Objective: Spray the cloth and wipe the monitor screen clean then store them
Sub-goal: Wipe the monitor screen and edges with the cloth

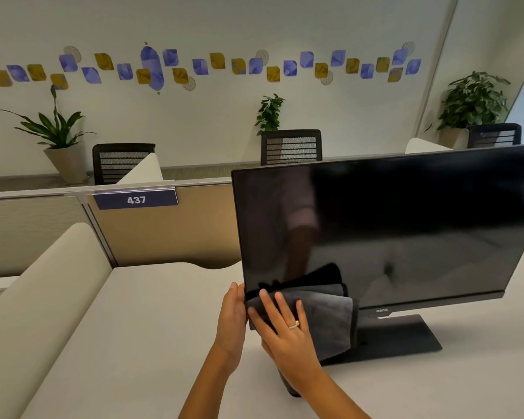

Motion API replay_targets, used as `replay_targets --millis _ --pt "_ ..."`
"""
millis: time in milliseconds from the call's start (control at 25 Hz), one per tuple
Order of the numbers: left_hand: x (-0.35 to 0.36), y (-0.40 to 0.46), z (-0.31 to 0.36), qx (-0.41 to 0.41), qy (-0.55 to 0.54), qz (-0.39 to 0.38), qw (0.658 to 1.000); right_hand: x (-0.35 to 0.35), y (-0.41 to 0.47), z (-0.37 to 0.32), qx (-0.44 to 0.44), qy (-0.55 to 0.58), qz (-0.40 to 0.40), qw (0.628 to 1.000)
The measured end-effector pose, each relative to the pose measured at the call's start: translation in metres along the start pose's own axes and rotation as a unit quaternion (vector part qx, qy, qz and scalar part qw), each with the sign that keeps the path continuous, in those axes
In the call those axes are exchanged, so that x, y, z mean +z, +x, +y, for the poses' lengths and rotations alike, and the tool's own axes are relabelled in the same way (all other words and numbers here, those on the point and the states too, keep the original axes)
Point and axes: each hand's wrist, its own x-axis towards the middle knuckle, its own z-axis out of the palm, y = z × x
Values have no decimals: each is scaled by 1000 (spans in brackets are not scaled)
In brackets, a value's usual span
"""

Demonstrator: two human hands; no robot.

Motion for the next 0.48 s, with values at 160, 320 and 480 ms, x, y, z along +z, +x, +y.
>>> replay_targets --millis 160,320,480 --pt "4 1 -1 0 19 22 1000 2 -17 -9 57 17 6 998" --pt "6 2 -1 -7 14 25 1000 -3 -23 -14 71 52 -17 996" --pt "10 2 1 1 25 33 999 -7 -20 -11 68 66 -33 995"
